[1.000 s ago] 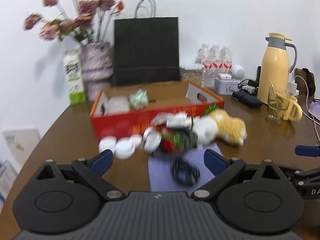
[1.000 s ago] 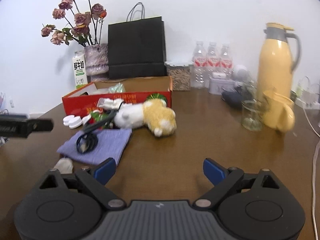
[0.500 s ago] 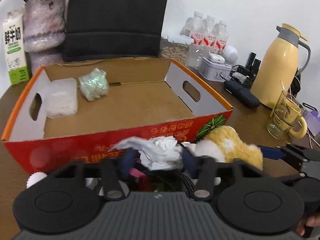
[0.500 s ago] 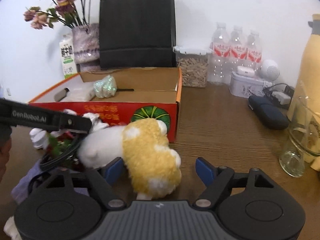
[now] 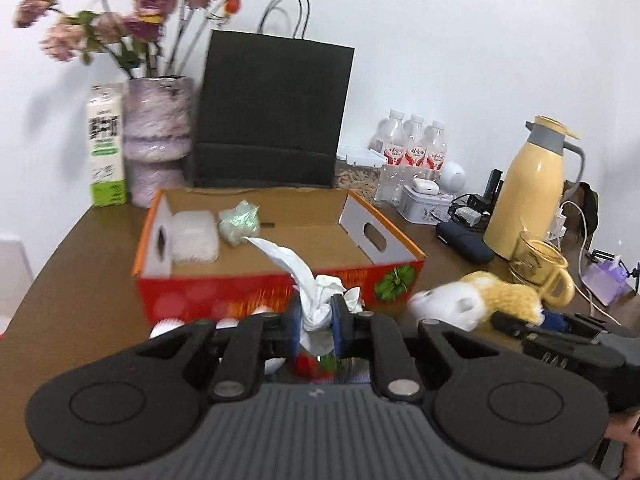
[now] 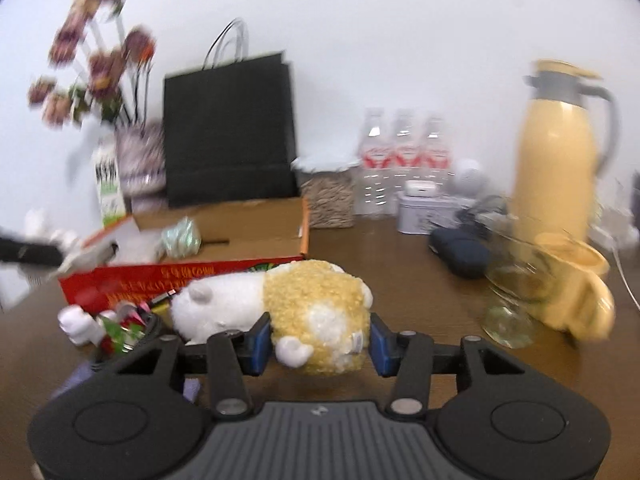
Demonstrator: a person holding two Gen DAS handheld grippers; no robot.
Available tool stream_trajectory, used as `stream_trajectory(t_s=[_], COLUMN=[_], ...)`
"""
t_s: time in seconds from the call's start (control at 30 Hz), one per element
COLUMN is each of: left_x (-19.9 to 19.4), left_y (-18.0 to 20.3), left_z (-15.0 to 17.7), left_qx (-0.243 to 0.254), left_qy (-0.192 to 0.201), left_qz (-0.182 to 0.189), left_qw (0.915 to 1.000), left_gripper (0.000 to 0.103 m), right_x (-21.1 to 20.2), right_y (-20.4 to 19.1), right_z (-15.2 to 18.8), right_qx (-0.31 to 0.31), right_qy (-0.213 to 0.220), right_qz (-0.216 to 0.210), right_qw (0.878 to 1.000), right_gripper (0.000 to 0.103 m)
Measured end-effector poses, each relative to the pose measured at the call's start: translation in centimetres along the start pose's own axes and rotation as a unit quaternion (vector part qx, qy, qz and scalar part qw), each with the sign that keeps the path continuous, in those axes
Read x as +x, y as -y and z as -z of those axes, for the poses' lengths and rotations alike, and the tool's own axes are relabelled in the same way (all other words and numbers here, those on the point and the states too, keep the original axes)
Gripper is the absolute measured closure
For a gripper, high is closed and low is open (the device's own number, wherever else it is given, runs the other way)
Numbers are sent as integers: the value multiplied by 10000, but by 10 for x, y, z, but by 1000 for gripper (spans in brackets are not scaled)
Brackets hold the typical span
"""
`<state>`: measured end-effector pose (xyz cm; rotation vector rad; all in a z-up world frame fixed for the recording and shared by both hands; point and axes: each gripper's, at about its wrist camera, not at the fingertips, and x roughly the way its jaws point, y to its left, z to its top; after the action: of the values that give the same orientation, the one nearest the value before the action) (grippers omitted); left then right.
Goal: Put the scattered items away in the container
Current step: 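Grasp the white tissue with left tool while right tool grasps the plush toy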
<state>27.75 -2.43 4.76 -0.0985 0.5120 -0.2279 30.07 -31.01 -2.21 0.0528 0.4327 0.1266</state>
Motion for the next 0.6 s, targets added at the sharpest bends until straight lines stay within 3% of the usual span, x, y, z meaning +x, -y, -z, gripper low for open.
stream_trajectory(t_s=[0.17,0.3,0.43,0.5,0.53,0.57,0.6], left_x=[-45,-65,-78,-82,-85,-89,-92], left_y=[9,6,6,8,8,8,7], left_z=[44,81,115,131,138,143,146], left_qx=[-48,-374,-302,-143,-100,-94,-67], left_qy=[-91,-468,-873,-1080,-1057,-962,-925], left_qz=[-192,-159,-233,-288,-396,-501,-555], left_qw=[9998,9981,9955,9936,9936,9941,9941], left_gripper=[87,87,85,69,50,40,38], right_x=[-56,-83,-122,-137,-143,-147,-149], right_y=[7,-2,-16,-25,-30,-35,-38], right_z=[28,67,94,106,111,116,118], right_qx=[220,-87,-211,-299,-438,-601,-702], right_qy=[-155,-599,-730,-874,-895,-909,-909], right_qz=[6,111,97,-162,-258,-289,-246], right_qw=[9996,9981,9971,9956,9947,9936,9931], right_gripper=[56,55,48,41,38,38,38])
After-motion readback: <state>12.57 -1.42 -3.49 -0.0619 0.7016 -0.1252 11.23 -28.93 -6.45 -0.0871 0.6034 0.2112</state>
